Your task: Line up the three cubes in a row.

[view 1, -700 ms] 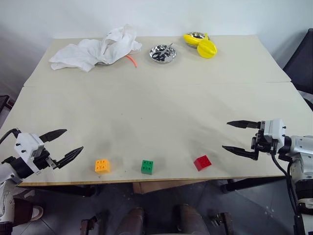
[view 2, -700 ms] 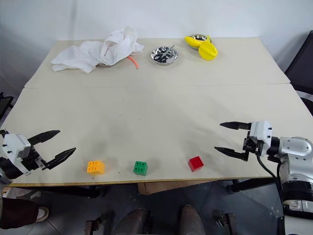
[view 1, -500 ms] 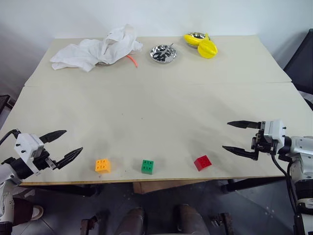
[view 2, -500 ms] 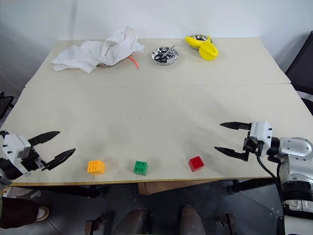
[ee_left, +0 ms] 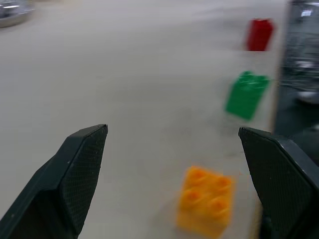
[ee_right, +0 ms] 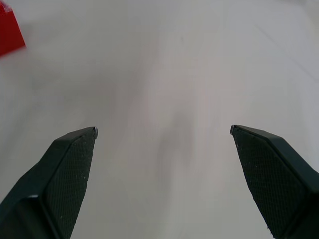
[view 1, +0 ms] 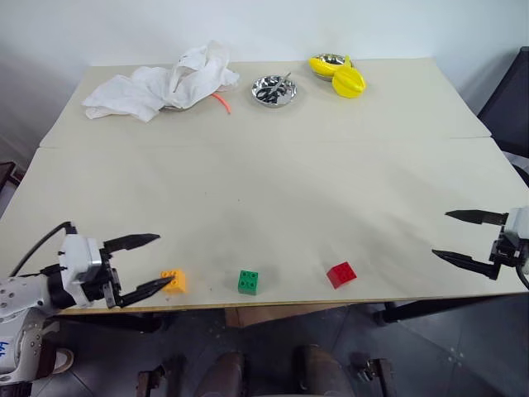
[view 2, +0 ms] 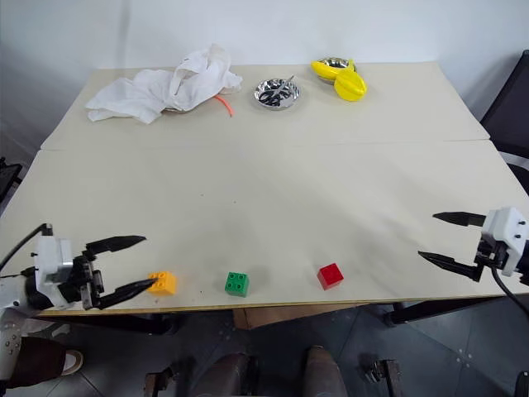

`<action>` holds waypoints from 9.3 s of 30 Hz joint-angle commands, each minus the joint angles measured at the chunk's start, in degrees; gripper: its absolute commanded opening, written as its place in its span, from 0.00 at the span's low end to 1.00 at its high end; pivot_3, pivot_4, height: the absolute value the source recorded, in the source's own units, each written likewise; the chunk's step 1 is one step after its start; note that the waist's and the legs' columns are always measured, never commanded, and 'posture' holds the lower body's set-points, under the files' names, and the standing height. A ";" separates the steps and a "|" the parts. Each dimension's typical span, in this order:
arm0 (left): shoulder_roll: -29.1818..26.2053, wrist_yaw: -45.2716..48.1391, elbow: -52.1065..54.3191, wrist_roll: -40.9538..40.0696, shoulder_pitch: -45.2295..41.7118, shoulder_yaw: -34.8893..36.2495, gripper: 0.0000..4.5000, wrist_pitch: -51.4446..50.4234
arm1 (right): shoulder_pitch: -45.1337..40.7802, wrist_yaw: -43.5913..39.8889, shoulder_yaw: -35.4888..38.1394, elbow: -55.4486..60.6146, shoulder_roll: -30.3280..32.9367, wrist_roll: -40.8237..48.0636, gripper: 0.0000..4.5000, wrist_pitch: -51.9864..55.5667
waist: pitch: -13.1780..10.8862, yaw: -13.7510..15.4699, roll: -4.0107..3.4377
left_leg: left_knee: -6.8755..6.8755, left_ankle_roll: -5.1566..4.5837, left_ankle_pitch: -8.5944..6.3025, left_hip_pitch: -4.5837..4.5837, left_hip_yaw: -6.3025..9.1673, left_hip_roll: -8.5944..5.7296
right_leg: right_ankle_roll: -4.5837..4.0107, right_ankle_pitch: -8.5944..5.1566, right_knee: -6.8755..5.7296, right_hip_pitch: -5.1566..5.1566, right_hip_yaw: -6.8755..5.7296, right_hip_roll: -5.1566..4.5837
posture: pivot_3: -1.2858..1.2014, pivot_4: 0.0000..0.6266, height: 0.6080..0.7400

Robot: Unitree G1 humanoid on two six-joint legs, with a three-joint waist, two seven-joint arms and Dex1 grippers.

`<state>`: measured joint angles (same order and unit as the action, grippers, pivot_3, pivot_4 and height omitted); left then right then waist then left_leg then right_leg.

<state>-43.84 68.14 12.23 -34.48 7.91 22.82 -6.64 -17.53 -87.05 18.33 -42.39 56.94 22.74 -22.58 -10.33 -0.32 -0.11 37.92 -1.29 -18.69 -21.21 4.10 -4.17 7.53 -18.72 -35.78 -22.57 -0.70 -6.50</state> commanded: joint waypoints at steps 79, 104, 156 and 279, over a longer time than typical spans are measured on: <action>-1.18 -3.12 0.04 4.09 5.96 2.33 1.00 5.62 | -39.35 4.78 -37.47 4.06 -22.87 -24.84 0.92 22.08 | -0.15 -1.31 -0.32 | 0.11 -0.03 -0.17 -0.07 0.01 -0.02 | -0.01 -0.01 -0.19 -0.18 -0.22 0.00 | 0.52 0.24 1.00; -3.66 0.84 -15.22 3.08 -1.23 4.43 1.00 3.44 | 5.56 -3.88 -1.48 18.53 -0.23 9.74 0.99 10.94 | -0.18 0.13 -0.35 | 0.15 -0.11 -0.28 -0.02 0.01 0.01 | -0.01 -0.01 -0.01 0.04 -0.29 -0.02 | 0.52 0.24 1.00; 4.09 -17.27 9.67 19.10 -34.69 -38.33 0.33 -28.82 | 16.65 -1.10 4.56 39.91 -0.06 12.13 1.00 22.28 | -0.24 2.00 -0.49 | 0.44 -0.12 -0.22 -0.08 0.03 -0.04 | 0.02 0.00 -0.12 0.10 -0.25 0.03 | 0.52 0.24 1.00; -3.09 2.86 -13.19 11.17 -5.62 -10.76 0.99 0.25 | 10.56 -1.71 -10.23 49.50 -8.46 20.02 1.00 20.59 | -0.29 1.07 -0.35 | 0.34 -0.14 -0.34 -0.02 0.05 0.01 | -0.01 -0.01 -0.09 0.08 -0.33 -0.03 | 0.52 0.24 1.00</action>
<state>-47.29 70.66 -1.01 -23.45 2.85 12.51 -7.44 -7.29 -87.93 6.08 5.61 48.55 42.68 -1.22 -10.62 0.75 -0.46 38.27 -1.44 -19.04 -21.23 4.15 -4.17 7.52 -18.73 -35.87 -22.49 -1.02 -6.53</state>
